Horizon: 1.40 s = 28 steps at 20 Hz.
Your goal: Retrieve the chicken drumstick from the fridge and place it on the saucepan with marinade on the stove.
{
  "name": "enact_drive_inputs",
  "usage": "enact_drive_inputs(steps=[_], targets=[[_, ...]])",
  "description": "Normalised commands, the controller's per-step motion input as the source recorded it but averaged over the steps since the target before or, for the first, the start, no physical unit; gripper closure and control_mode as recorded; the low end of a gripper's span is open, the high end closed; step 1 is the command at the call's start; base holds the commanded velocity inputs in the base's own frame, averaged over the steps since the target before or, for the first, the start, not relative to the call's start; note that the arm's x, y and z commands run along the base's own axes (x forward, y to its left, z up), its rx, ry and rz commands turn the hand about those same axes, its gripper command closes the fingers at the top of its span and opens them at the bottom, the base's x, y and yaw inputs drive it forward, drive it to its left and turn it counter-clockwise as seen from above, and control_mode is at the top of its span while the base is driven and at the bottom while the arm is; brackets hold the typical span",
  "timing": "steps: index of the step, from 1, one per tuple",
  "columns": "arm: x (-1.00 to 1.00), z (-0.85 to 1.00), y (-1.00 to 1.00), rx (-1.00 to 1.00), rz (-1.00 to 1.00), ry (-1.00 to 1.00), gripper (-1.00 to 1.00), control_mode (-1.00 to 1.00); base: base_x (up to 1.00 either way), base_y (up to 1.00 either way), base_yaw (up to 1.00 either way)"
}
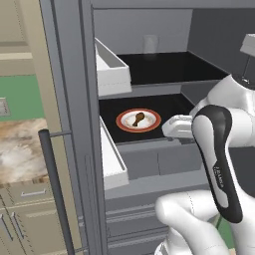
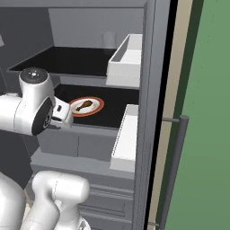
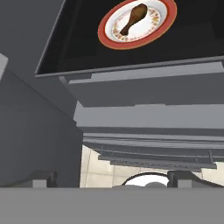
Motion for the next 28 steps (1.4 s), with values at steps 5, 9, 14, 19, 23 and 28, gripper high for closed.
enact_drive_inputs(steps=[5, 9, 14, 19, 23, 28], targets=[[0.11, -0.03, 0.00, 0.00, 0.00, 0.01, -1.00, -1.00, 0.00, 0.00, 0.00], [0.03, 0.00, 0.00, 0.00, 0.00, 0.00, -1.00, -1.00, 0.00, 0.00, 0.00], [0.00, 0.00, 0.02, 0.00, 0.00, -0.01, -1.00, -1.00, 0.00, 0.00, 0.00], [0.09, -0.18, 0.02, -0.09, 0.00, -0.10, -1.00, -1.00, 0.00, 0.00, 0.00], [0.22, -0.26, 0.06, -0.08, 0.00, -0.05, -1.00, -1.00, 0.00, 0.00, 0.00], [0.35, -0.22, 0.03, -0.03, -0.02, 0.00, -1.00, -1.00, 0.00, 0.00, 0.00]])
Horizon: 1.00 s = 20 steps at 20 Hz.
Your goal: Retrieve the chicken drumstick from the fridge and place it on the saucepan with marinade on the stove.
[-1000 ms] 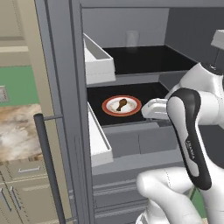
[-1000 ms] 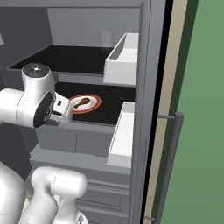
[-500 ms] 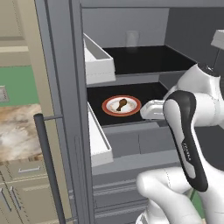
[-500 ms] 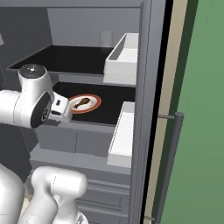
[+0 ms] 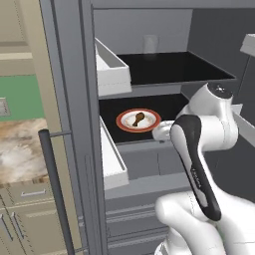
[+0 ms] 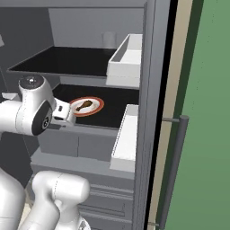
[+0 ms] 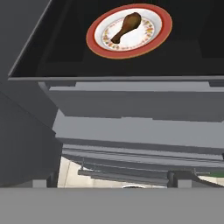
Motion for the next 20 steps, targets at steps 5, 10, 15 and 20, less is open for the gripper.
enact_drive_inputs(steps=[5, 10, 15, 20], targets=[[0.30, 0.00, 0.00, 0.00, -0.05, 0.00, -1.00, -1.00, 0.00, 0.00, 0.00], [0.32, 0.00, 0.00, 0.00, -0.05, 0.00, -1.00, -1.00, 0.00, 0.00, 0.00], [0.41, 0.00, 0.00, 0.00, -0.05, 0.00, -1.00, -1.00, 0.00, 0.00, 0.00], [0.49, -0.15, 0.00, 0.00, -0.01, 0.00, -1.00, -1.00, 0.00, 0.00, 0.00]])
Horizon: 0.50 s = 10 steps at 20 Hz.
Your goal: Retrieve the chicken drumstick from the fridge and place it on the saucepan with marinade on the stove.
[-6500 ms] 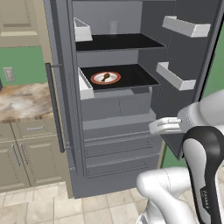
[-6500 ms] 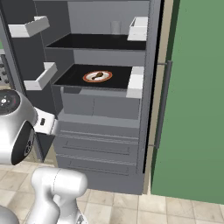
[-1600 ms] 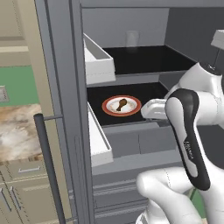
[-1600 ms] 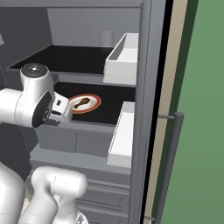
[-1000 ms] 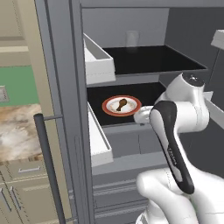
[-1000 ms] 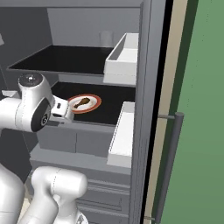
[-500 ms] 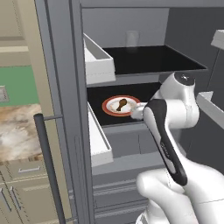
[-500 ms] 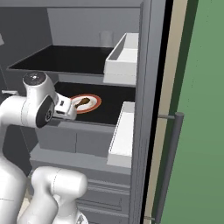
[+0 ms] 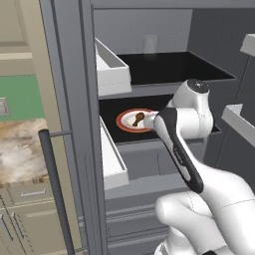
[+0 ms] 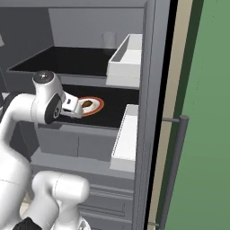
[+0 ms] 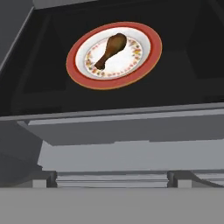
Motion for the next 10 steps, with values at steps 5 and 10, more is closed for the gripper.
enact_drive_inputs(steps=[5, 10], targets=[[0.45, -0.24, 0.00, 0.00, 0.00, 0.00, -1.00, -1.00, 0.00, 0.00, 0.00], [0.40, -0.22, 0.03, 0.00, -0.01, -0.05, -1.00, -1.00, 0.00, 0.00, 0.00]])
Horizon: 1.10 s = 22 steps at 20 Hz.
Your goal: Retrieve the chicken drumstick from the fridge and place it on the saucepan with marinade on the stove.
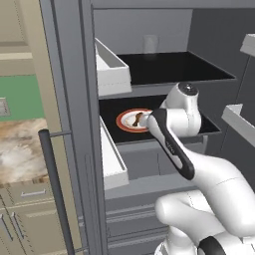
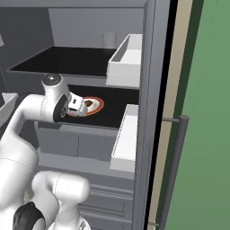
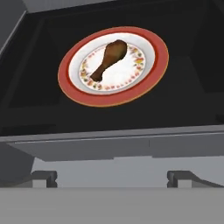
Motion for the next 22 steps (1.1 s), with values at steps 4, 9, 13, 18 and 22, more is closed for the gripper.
enact_drive_inputs(steps=[4, 9, 13, 18, 22], targets=[[0.27, -0.03, 0.06, 0.00, -0.05, -0.05, -1.00, -1.00, 0.00, 0.00, 0.00], [0.27, -0.01, 0.02, 0.00, -0.04, -0.01, -1.00, -1.00, 0.00, 0.00, 0.00], [0.37, -0.05, 0.04, 0.00, -0.06, 0.00, -1.00, -1.00, 0.00, 0.00, 0.00], [0.44, -0.12, 0.04, 0.00, -0.06, 0.00, -1.00, -1.00, 0.00, 0.00, 0.00], [0.47, -0.19, 0.04, 0.00, -0.05, 0.00, -1.00, -1.00, 0.00, 0.00, 0.00]])
